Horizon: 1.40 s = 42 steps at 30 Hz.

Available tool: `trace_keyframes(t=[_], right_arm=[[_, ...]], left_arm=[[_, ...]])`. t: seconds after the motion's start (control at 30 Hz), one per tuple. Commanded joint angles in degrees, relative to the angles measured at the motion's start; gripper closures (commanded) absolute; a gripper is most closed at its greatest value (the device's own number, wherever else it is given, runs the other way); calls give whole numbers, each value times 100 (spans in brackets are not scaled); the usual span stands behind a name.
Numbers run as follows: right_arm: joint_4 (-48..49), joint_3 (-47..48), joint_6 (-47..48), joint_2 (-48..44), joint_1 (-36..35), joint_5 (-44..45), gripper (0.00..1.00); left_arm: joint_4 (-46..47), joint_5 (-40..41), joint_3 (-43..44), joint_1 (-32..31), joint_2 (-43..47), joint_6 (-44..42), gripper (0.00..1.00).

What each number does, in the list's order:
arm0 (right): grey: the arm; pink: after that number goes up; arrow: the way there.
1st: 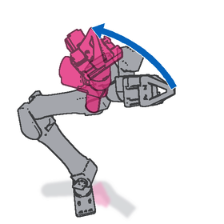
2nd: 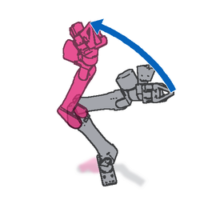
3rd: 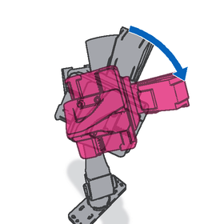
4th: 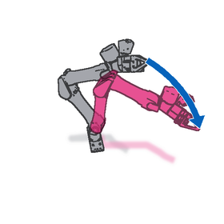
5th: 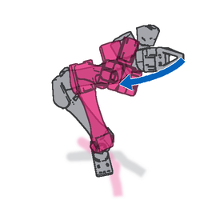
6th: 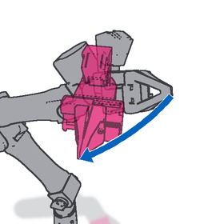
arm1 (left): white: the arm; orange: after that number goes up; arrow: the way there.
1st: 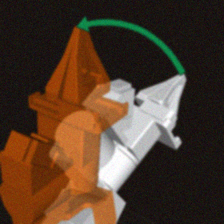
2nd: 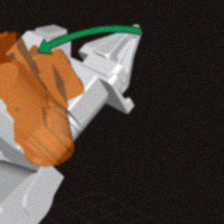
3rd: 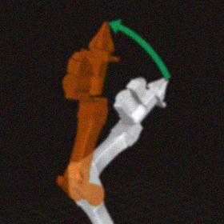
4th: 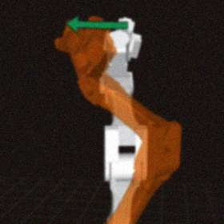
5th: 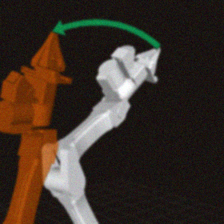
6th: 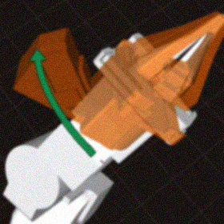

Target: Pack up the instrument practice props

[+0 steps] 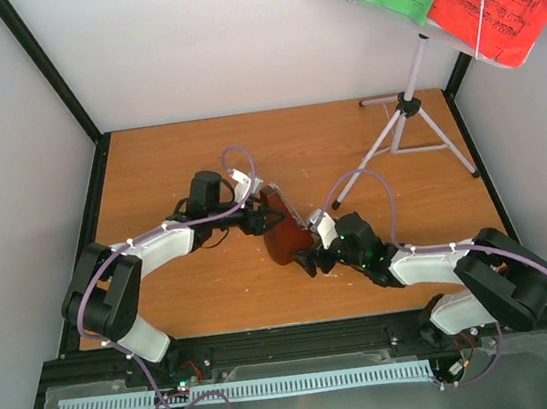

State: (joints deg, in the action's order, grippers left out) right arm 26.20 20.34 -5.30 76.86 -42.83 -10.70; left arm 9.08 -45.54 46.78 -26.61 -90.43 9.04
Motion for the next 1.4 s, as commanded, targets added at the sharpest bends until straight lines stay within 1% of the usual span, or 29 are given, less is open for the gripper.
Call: trace_keyframes(t=[0.0,0.13,0.27,0.33,0.43,0.57,0.67,0.73,0.83,0.87,0.9,0.93,1.03,1.07,1.1,1.17,1.27,1.37], right_arm=[[-193,259,274,306,-75,302,0],[-281,403,362,516,-221,275,1],[-299,417,377,531,-261,340,4],[-289,405,380,499,-266,389,8],[-297,408,376,503,-270,436,17],[-330,417,374,501,-270,483,34],[-302,383,388,449,-270,511,44],[-289,358,398,418,-268,484,49],[-271,343,415,380,-270,448,51],[-265,328,418,356,-270,434,50],[-243,306,404,308,-270,435,47],[-233,283,386,232,-270,457,41],[-112,109,319,-143,-270,647,17],[-69,20,271,-323,-270,835,11],[-7,-72,209,-559,-263,1023,7],[-84,-162,48,-1228,-261,1617,3],[-749,-48,-155,-2305,-261,2827,1],[-934,-85,-21,-3210,-252,3606,0]], left_arm=[[-182,-245,294,24,-108,-163,49],[-231,-254,281,24,-96,-183,49],[-193,-266,231,25,-80,-167,49],[-172,-287,210,24,-86,-158,49],[-140,-342,175,24,-83,-170,49],[-75,-419,101,27,-50,-174,49],[-65,-470,75,24,-23,-212,49],[-64,-510,45,24,-10,-249,49],[-64,-564,1,24,8,-324,49],[-60,-576,-17,24,11,-343,49],[-56,-579,-38,24,25,-372,50],[-56,-568,-64,17,38,-402,50],[-64,-435,-163,-65,160,-556,50],[-64,-366,-207,-138,241,-633,50],[-58,-238,-264,-253,349,-691,50],[-118,152,-378,-588,560,-843,50],[-300,794,-596,-1150,892,-938,50],[-320,1270,-908,-1669,1281,-946,51]])
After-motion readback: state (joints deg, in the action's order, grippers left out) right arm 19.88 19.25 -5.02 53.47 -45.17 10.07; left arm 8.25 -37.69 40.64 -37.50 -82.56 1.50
